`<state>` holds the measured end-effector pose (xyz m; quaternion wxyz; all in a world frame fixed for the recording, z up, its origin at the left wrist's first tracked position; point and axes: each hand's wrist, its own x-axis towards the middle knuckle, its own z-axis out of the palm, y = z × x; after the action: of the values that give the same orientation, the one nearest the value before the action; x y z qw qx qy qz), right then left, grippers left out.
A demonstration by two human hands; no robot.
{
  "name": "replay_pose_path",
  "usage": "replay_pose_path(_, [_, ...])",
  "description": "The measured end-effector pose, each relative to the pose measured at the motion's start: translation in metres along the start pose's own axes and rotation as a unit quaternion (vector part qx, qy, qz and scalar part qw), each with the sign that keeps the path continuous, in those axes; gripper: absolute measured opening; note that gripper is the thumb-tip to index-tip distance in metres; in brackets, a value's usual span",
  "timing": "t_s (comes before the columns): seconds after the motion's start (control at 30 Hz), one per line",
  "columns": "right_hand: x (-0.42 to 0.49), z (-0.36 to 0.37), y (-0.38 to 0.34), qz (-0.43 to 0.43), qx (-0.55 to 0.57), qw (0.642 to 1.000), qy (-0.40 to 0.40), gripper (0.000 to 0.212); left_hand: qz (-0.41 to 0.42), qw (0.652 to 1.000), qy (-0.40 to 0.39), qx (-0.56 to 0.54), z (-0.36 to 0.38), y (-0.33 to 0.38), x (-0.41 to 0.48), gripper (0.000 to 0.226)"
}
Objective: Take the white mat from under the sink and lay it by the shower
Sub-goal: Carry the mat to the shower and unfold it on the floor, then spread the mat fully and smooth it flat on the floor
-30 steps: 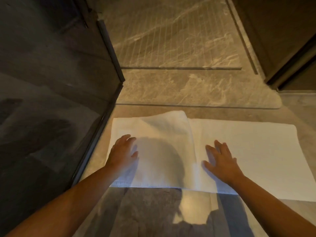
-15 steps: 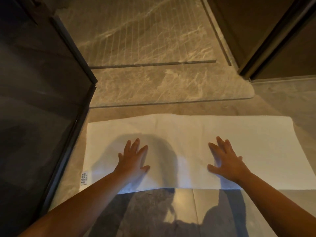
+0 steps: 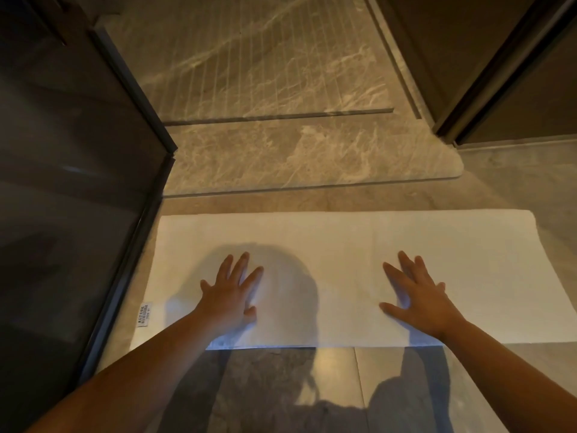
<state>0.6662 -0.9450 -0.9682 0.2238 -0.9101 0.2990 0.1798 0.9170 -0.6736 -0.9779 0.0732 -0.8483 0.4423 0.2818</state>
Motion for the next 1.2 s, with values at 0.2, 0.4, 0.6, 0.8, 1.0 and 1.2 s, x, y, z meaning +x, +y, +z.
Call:
replay_pose_path(0.2, [0.009,0.006,-0.026,-0.014,-0.024,0.999,-0.016,0.084,-0.016,1.000,-0.003,-0.012,0.003,-0.029,-0.010,0.077])
replay_pose_path(0.4, [0.007,0.015,-0.045,-0.031,-0.069,0.996,-0.042,0.089,-0.037,0.999,0.005,0.003,0.015,-0.047,-0.027,0.079])
replay_pose_path(0.6, [-0.009,0.020,-0.051,-0.039,-0.109,0.991,-0.071,0.093,-0.031,0.999,0.004,0.018,0.021,-0.046,-0.049,0.078])
replay_pose_path(0.8, [-0.028,0.028,-0.053,-0.040,-0.104,0.990,-0.087,0.094,-0.033,0.999,-0.001,0.019,0.029,-0.037,-0.069,0.077])
replay_pose_path(1.0, [-0.047,0.035,-0.055,-0.037,-0.120,0.987,-0.098,0.095,-0.031,0.999,0.010,0.014,0.038,-0.029,-0.088,0.077])
replay_pose_path(1.2, [-0.063,0.041,-0.062,-0.042,-0.138,0.986,-0.089,0.092,-0.011,0.999,0.025,-0.030,0.036,-0.020,-0.106,0.068])
